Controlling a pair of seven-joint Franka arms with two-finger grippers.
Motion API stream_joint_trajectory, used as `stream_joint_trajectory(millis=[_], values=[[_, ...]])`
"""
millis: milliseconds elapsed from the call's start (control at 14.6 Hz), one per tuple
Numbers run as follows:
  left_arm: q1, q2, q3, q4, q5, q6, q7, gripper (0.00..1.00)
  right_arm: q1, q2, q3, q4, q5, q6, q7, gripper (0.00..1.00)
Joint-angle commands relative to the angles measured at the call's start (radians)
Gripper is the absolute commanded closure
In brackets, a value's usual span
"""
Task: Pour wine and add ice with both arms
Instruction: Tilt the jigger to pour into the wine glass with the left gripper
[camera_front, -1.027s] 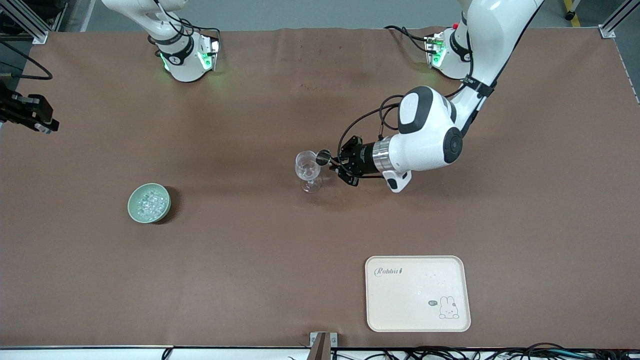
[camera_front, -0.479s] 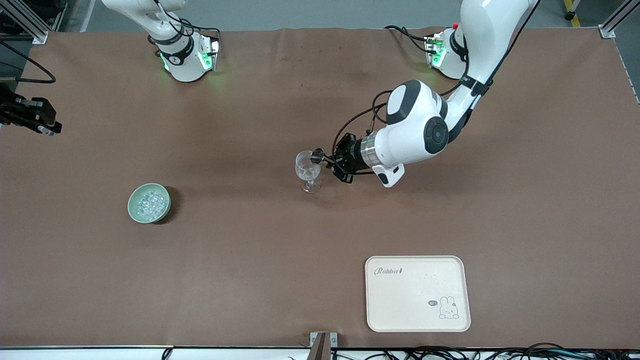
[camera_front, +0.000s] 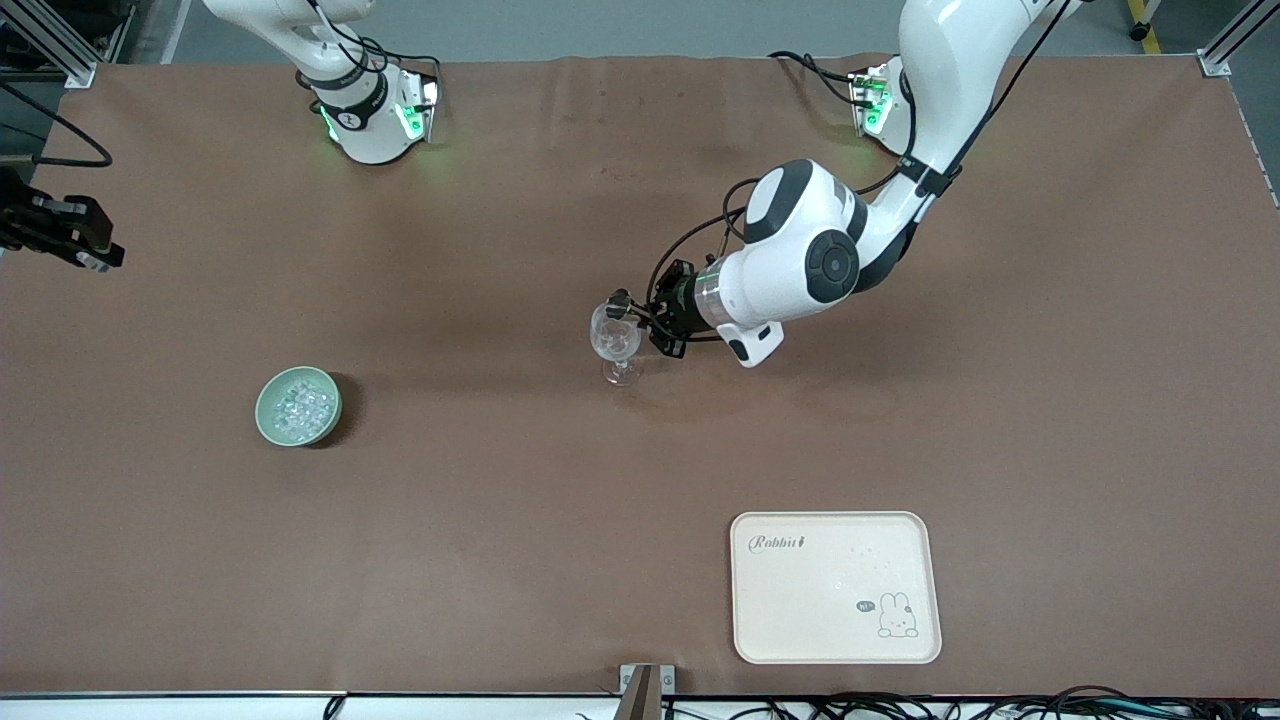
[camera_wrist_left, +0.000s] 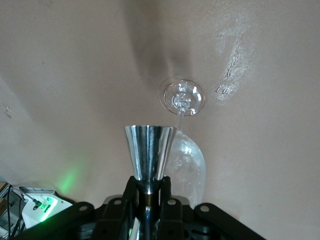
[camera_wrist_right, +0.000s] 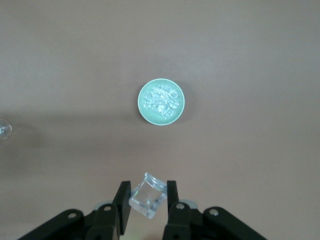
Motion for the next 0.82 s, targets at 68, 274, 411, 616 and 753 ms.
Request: stream_joint_trajectory(millis=[68,274,411,616,753], values=[[-0.007,0.002,0.009,0.021,0.028,0.000,-0.029,0.99,-0.003,-0.014,0.002,-0.017,0.013,0.010,0.017,0.95],[0.004,0.004,0.009,0.023,0.021,0.000,-0.027,0.99,-0.003,-0.014,0.002,-0.017,0.015,0.010,0.017,0.95],[0.013,0.002,0.004,0.024,0.010,-0.002,-0.013,0.99,-0.001,-0.015,0.002,-0.018,0.015,0.009,0.017,0.95],[0.016,0.002,0.002,0.050,-0.039,-0.008,0.014,0.99,0.006,-0.017,0.003,-0.021,0.015,0.006,0.019,0.95],[0.028,0.002,0.002,0.055,-0.137,-0.008,0.112,0.99,0.035,-0.020,0.005,-0.027,0.016,0.006,0.031,0.95]])
